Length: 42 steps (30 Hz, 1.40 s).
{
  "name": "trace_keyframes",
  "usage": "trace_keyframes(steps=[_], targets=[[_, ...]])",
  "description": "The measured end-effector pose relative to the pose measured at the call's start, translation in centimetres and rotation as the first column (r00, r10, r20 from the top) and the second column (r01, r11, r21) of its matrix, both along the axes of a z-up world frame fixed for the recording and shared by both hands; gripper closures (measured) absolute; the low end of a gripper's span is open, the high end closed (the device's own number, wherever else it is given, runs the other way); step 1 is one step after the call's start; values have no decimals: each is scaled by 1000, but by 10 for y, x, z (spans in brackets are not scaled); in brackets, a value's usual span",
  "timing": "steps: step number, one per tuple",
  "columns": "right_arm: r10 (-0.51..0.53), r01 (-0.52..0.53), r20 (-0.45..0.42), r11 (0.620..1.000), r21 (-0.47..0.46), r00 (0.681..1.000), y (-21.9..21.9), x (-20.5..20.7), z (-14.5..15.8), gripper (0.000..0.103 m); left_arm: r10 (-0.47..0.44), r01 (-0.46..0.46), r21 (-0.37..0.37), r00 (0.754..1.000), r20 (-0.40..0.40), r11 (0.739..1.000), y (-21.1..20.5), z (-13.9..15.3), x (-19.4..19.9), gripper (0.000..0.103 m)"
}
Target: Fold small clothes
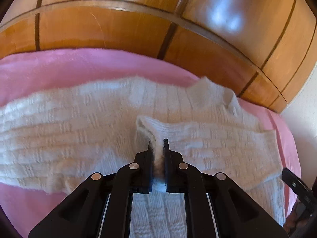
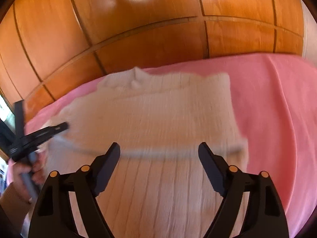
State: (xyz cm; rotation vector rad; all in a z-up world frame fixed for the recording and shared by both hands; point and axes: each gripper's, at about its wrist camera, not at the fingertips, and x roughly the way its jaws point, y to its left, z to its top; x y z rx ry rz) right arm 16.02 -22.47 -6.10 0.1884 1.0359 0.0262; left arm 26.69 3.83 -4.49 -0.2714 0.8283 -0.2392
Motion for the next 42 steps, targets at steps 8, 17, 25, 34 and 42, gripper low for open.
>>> trace_keyframes(steps=[8,17,25,34,42], targets=[[-121,105,-98,983,-151,988,-20,29,-51,19,73,-71,47,996,-42,996,4,-6,-3,64],[-81,80,0,983,-165,997,13,-11,-13,10,264,-284,-167,955,-135,944,102,-5,-71,51],[35,-47,-75,985,-163,997,63,-46,-35,2,521,-559,-305,829,-201,771,218,-19,-146,51],[35,-49,-97,989,-142,995,58,-40,-41,2,678,-720,-346,689,-254,602,312,-24,-147,52],[32,-45,-86,987,-151,996,61,-44,-42,2,694,-715,-220,699,-175,664,308,3,-112,97]])
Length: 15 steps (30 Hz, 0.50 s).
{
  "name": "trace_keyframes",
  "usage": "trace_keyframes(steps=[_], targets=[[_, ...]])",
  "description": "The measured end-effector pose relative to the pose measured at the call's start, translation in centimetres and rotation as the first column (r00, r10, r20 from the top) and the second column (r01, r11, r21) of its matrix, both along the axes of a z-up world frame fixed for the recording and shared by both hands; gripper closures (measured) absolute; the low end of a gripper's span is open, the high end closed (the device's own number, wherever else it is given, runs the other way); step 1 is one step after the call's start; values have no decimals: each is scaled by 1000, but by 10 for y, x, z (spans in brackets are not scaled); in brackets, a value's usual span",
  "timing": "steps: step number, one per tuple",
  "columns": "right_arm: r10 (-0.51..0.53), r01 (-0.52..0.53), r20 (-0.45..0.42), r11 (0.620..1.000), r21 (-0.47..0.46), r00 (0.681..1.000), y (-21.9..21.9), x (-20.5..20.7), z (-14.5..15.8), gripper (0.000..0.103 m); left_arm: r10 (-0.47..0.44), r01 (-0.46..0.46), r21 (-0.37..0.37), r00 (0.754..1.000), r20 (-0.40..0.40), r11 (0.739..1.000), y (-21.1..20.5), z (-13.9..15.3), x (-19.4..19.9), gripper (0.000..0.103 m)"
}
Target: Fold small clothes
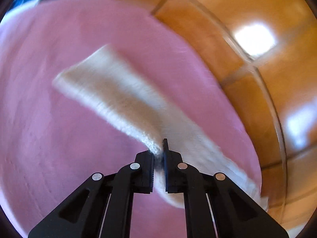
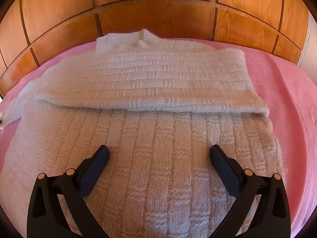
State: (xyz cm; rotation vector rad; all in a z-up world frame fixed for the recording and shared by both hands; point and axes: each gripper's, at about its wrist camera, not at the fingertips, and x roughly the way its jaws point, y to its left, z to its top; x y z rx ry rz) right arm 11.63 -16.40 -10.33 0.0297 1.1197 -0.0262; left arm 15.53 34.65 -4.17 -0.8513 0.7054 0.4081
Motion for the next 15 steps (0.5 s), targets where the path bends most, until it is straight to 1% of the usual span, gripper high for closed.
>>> trace_keyframes(steps=[1,2,3,4,5,6,8,9,10,12,13,14,15], targets=[[0,0,0,1000,-1,1000,0,0,0,2,-27,27,26,999,20,999,-8,5,2,97],[0,0,0,1000,-2,1000,1,1,0,2,-86,82,78,995,53,994,-25,19,4,97],[0,0,0,1000,-2,1000,1,1,-1,2,-133,124,114,988,73,986,-41,29,5,97],[0,0,0,1000,-2,1000,1,1,-1,2,-173,161,134,981,91,978,-54,35,5,97],[1,-1,0,1000,-1,1000,1,1,-1,2,-235,216,157,965,114,964,-74,43,7,97],[1,-1,1,1000,0,1000,1,1,-1,2,-277,254,175,953,124,951,-91,48,10,97],[2,-2,1,1000,3,1000,1,1,-1,2,-402,363,239,905,140,901,-140,58,15,97],[1,-1,1,1000,4,1000,1,1,-1,2,-464,421,257,875,139,870,-166,60,18,97],[1,-1,1,1000,6,1000,1,1,-1,2,-505,459,269,852,136,847,-185,58,18,97],[0,0,2,1000,9,1000,0,1,-1,2,-609,555,314,786,104,770,-237,52,19,97],[-1,1,3,1000,11,1000,0,0,-1,2,-641,589,320,763,80,742,-254,47,25,97],[-2,2,3,1000,15,1000,-1,0,-1,2,-669,622,316,741,57,716,-269,41,26,92],[-3,3,5,1000,20,1000,-2,0,-1,2,-696,655,304,717,38,692,-283,35,25,81]])
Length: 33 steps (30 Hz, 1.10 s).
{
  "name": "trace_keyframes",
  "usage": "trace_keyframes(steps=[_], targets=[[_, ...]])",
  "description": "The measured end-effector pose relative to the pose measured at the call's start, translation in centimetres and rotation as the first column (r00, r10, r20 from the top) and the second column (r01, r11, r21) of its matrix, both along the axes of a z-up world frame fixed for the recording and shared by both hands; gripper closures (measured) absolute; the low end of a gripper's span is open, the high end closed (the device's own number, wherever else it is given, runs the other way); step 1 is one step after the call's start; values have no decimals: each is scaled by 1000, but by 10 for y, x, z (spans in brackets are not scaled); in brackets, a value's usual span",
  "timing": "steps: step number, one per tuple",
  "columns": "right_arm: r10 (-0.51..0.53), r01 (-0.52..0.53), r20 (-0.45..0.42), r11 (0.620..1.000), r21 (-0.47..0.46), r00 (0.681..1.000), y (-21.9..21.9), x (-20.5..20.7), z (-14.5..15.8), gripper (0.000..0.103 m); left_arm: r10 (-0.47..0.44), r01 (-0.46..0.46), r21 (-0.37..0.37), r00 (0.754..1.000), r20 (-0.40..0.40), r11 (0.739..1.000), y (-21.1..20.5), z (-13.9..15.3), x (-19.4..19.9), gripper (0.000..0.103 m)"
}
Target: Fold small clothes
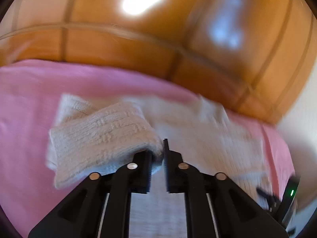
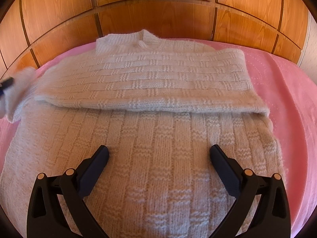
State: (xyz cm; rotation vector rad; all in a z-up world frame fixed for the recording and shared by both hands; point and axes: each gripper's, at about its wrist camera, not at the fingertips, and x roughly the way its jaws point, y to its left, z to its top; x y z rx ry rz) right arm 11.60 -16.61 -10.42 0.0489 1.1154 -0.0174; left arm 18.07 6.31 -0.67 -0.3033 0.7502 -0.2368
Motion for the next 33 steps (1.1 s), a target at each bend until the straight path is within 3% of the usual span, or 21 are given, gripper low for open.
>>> trace_keyframes(steps=[3,12,14,17,19,21,22,24,28,30,31,32,33], targets=[[-3,3,3,1000,15,1000,-3,0,1,2,-32,32,3,998,-48,999,-19,-19,-8,65],[1,-1,9,1000,10,1000,-1,1,8,4,39,-38,23,999,-34,999,3,-29,-70,64],[36,-37,33,999,9,999,7,4,20,24,58,-57,38,998,-28,998,8,-35,-82,64],[175,-180,82,982,55,981,42,12,46,32,76,-75,18,995,-61,997,13,-50,-87,64],[311,-319,118,947,50,943,80,14,61,33,85,-86,-18,994,-68,996,18,-55,-87,64],[457,-462,145,887,7,878,124,15,71,33,82,-85,-44,994,-66,995,21,-56,-88,61],[539,-542,146,840,-21,829,151,15,72,35,82,-85,-50,995,-64,995,21,-57,-88,61],[640,-635,136,768,-85,756,191,16,68,35,82,-86,-72,995,-60,994,23,-59,-89,61],[759,-739,77,648,-182,647,243,20,50,37,76,-84,-121,995,-65,989,28,-64,-88,61],[793,-766,13,592,-250,609,260,25,35,50,75,-83,-143,995,-65,986,30,-65,-88,61],[797,-772,-16,579,-262,604,263,29,28,67,74,-83,-149,995,-64,985,32,-65,-89,61],[797,-774,-29,577,-261,603,263,31,25,85,74,-83,-157,995,-63,984,32,-66,-89,61],[787,-766,-29,590,-256,616,262,35,26,92,73,-83,-162,995,-63,983,33,-66,-89,61]])
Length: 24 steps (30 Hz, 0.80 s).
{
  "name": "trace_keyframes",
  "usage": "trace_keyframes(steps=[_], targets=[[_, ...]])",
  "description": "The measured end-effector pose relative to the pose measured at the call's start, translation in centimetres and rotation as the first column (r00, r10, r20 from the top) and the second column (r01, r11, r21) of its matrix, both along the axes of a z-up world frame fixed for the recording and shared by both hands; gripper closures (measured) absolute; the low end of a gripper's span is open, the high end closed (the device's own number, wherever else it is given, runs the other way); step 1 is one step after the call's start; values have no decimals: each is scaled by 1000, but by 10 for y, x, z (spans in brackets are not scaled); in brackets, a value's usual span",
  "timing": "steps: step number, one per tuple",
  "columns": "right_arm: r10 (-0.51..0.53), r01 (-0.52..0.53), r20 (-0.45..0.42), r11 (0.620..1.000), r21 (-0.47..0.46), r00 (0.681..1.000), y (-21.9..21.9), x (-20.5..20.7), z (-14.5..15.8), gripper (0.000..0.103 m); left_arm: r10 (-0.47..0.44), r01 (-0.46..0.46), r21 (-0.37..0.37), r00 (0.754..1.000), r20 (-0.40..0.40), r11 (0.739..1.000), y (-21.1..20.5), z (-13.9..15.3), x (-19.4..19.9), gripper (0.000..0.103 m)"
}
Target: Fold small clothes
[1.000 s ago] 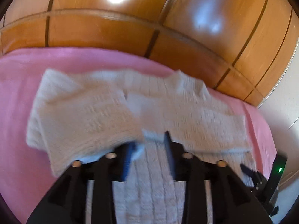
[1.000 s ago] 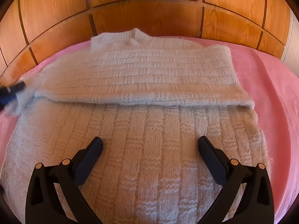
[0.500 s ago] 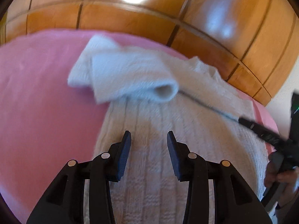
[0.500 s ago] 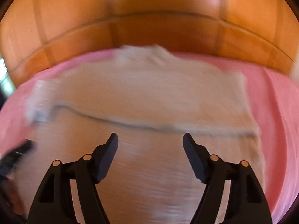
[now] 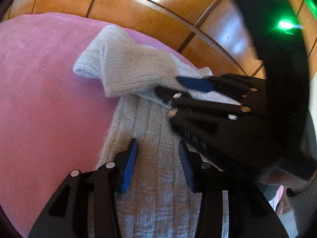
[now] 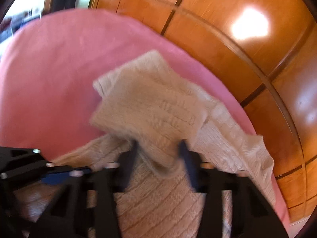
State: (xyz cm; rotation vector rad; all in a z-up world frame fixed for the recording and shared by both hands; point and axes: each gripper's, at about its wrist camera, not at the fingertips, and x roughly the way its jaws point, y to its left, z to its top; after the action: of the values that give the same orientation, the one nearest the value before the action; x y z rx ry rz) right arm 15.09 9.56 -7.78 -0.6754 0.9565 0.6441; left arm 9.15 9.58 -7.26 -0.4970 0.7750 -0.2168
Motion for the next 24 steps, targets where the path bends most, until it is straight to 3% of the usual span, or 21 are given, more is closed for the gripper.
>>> trace_keyframes(steps=[2,5,8,10,12,15,17,19,21,24], targets=[[-52,53,-11,996,67,999,-10,3,13,94,0,0,-6,1000,2,1000,0,0,-1,61],[-196,200,-40,954,222,980,-43,21,47,95,1,-1,-8,1000,2,1000,-1,0,-1,61],[-379,404,-145,823,400,914,-101,45,77,95,2,-2,-6,1000,2,1000,-2,1,-1,61],[-499,546,-236,680,491,834,-157,54,83,95,1,-1,-5,1000,1,1000,-1,1,0,61],[-580,659,-333,549,515,743,-208,57,72,95,1,-1,-2,1000,0,1000,-1,0,-1,61],[-649,792,-468,399,462,600,-268,53,32,95,0,0,4,1000,-1,1000,0,0,-1,61],[-660,839,-525,356,410,537,-290,47,4,95,1,-1,9,1000,-4,1000,-1,1,1,61],[-652,864,-570,328,382,500,-304,39,-16,91,2,-2,15,1000,-5,1000,-2,0,2,61],[-651,871,-585,292,395,483,-313,32,-23,79,3,-3,22,1000,-7,1000,-3,0,2,61],[-635,874,-618,213,437,464,-328,32,-21,54,5,-5,31,1000,-9,1000,-5,0,2,61]])
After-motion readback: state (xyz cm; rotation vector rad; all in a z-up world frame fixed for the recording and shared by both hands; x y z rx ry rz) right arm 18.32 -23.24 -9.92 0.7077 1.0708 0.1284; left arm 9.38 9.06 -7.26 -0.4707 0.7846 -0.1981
